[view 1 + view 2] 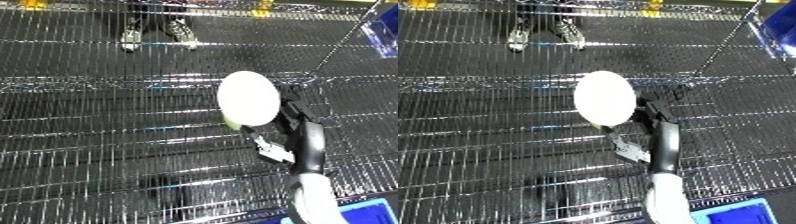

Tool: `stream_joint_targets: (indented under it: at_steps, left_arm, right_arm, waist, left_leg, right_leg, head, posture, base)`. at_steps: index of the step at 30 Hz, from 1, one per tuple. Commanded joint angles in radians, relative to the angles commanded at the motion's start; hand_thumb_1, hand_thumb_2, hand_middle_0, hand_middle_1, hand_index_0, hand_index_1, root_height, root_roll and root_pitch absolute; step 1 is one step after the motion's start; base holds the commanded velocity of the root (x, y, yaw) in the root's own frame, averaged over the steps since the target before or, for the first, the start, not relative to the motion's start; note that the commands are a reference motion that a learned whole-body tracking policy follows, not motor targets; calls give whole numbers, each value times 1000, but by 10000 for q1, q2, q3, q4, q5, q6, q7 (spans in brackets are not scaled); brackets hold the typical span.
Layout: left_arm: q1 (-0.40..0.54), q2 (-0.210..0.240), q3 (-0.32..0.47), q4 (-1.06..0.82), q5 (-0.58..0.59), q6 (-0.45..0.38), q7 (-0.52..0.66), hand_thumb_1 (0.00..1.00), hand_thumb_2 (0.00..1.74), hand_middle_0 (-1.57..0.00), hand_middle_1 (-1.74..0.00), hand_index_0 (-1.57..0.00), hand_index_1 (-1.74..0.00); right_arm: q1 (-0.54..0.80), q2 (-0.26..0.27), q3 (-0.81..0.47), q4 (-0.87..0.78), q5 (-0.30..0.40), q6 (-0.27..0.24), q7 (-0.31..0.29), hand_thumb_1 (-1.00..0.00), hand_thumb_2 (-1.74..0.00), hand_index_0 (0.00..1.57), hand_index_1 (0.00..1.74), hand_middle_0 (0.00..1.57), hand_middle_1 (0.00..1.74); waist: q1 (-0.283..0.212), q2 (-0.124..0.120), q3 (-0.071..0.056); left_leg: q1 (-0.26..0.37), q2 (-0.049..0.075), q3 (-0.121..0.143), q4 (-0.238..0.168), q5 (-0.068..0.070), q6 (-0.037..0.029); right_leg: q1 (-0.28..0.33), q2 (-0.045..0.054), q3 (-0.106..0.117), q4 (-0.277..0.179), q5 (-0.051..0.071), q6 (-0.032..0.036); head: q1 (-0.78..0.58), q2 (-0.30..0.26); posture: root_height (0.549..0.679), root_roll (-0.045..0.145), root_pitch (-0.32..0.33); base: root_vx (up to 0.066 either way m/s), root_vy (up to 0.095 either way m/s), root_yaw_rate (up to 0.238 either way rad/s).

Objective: Pick up the object and place it into the box

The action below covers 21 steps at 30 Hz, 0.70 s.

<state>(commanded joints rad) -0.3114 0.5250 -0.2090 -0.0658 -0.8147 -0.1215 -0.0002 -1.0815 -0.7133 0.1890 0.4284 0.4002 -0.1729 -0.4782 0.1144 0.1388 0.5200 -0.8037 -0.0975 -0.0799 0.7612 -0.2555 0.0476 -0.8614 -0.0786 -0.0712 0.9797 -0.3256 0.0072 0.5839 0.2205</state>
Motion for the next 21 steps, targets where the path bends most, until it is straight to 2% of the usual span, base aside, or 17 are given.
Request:
stream_joint_targets:
  at_steps: [8, 11, 16, 21]
  left_arm:
    - [314, -236, 241, 9, 282, -181, -16, 1000, 1740, -1570, -1740, -1570, -1740]
    - [421, -293, 339, -9, 378, -248, -7, 1000, 1740, -1570, -1740, -1570, -1740]
    - [543, -454, 486, -9, 560, -280, 12, 1000, 1740, -1570, -1740, -1570, -1740]
    - [569, -705, 563, 62, 806, -304, 120, 1000, 1740, -1570, -1740, -1570, -1740]
  right_arm:
    - [1188, 261, -788, -1740, -11, -90, 290, -1000, -1740, 1570, 1740, 1570, 1740]
    - [1742, 352, -1106, -2455, 63, -139, 368, -1000, -1740, 1570, 1740, 1570, 1740]
    - [2679, 645, -1547, -3434, -76, -227, 479, -1000, -1740, 1570, 1740, 1570, 1740]
    - [3589, 1062, -1875, -4146, -254, -395, 582, -1000, -1740, 1570, 1740, 1570, 1740]
  waist:
    - [-216, -169, 0]
    - [-311, -244, 0]
    - [-488, -389, 0]
    - [-692, -550, 0]
  left_leg:
    - [472, 71, 35, -398, 114, -27]
    - [627, 92, 59, -506, 145, -26]
    - [919, 134, 94, -629, 156, -57]
    - [1332, 185, 135, -880, 181, -96]
  right_leg:
    - [442, 47, -5, -390, 98, 25]
    - [604, 61, 5, -525, 138, 41]
    - [918, 85, 1, -712, 188, 50]
    - [1351, 138, 31, -1016, 253, 68]
  head:
    - [-620, 444]
    - [-777, 394]
    - [-1010, -62]
    - [-1367, -986]
  posture:
    - [619, 30, 255]
    - [620, 30, 249]
    - [623, 30, 233]
    - [627, 31, 216]
  base:
    - [-68, 27, -27]
    - [-67, 18, -16]
    - [-53, 26, -28]
    - [-34, 36, -52]
